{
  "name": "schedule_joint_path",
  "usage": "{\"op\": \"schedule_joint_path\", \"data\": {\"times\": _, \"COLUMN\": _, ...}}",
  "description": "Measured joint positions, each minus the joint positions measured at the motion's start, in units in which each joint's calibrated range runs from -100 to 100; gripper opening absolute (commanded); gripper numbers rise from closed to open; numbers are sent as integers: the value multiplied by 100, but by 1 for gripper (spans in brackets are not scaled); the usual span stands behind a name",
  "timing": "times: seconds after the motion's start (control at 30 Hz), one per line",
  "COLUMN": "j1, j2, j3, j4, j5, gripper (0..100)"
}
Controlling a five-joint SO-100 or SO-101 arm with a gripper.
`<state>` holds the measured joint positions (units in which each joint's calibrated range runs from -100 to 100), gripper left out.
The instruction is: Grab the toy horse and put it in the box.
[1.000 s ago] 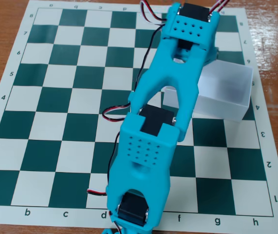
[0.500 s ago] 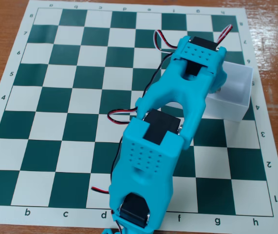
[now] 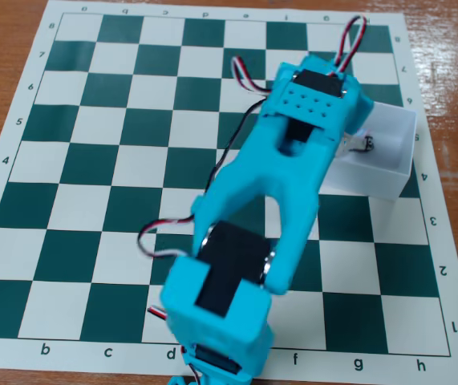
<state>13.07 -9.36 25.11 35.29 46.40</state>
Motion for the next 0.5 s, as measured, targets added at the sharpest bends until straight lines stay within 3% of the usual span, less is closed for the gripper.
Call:
{"op": "schedule_joint_path", "data": {"times": 0.23, "j1": -702, "j2": -2715, "j3": 2675, "j4": -552, "j5": 5, "gripper": 36}}
{"op": "schedule_joint_path", "data": {"times": 0.5, "j1": -1389, "j2": -5711, "j3": 5376, "j4": -44, "j5": 5, "gripper": 37}}
